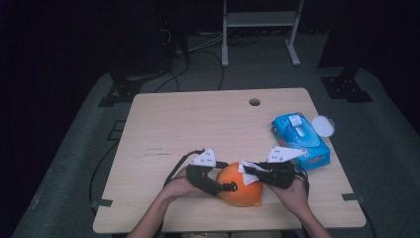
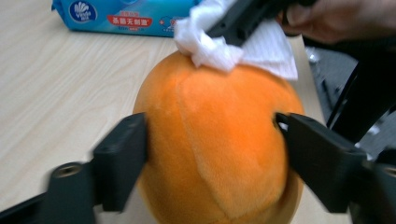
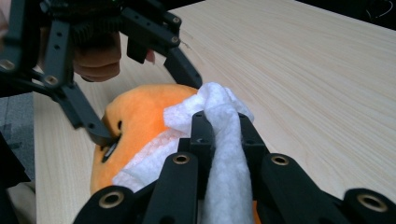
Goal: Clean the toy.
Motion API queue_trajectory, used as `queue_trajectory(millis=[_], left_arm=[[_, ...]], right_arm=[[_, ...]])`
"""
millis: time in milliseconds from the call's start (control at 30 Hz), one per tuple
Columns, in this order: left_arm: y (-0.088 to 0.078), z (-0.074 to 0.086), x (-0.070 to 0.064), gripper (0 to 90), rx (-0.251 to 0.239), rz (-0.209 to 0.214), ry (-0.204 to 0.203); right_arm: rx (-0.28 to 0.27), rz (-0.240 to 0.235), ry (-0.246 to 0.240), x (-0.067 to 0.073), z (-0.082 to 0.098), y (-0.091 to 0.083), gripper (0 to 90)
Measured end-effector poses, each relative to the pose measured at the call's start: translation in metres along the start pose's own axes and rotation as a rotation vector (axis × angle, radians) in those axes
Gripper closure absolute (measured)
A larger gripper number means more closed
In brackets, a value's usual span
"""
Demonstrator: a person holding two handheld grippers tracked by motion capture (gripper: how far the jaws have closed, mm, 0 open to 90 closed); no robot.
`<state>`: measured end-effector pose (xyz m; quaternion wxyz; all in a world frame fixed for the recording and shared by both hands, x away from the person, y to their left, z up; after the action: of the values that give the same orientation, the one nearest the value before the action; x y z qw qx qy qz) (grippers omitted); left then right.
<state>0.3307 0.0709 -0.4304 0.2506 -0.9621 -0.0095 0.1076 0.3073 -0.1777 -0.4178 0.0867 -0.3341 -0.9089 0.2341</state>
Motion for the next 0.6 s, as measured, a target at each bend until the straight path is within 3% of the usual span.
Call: queue_trajectory(millis=[100,167,300,400,467,600], left_arm=[[0.001,-0.004,0.0,16.1,-0.038,0.014,-0.047],[0.003,-0.004,0.0,16.4,-0.033,0.006,-0.05],[0.008,-0.003,-0.004,24.7,-0.003,-0.011,0.011],[0.007,-0.002,-0.006,27.7,0.02,-0.024,0.051],[0.005,0.0,-0.005,29.5,0.02,-0.024,0.055],[0.001,0.005,0.002,30.4,0.011,-0.018,0.025]], right_arm=[[-0.002,0.002,-0.016,0.002,-0.001,0.0,80.2],[-0.012,-0.012,-0.027,0.006,-0.003,-0.001,80.2],[-0.032,-0.062,-0.063,0.021,-0.009,0.004,80.1],[-0.032,-0.063,-0.108,0.031,-0.012,0.008,80.2],[-0.029,-0.057,-0.112,0.03,-0.013,0.009,80.3],[-0.01,-0.018,-0.065,0.013,-0.007,0.007,80.3]])
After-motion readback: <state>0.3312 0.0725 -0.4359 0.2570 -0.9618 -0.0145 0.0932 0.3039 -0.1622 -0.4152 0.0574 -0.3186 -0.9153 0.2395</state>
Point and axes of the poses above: each handheld gripper's, and its own axes: y roughly forward along the jaws, z roughly out of its underside, x roughly to its left, the point moved 1 cm from there along y, roughly forward along the jaws, and after that the axes turned 9 degrees about z, right-handed, at the moved point
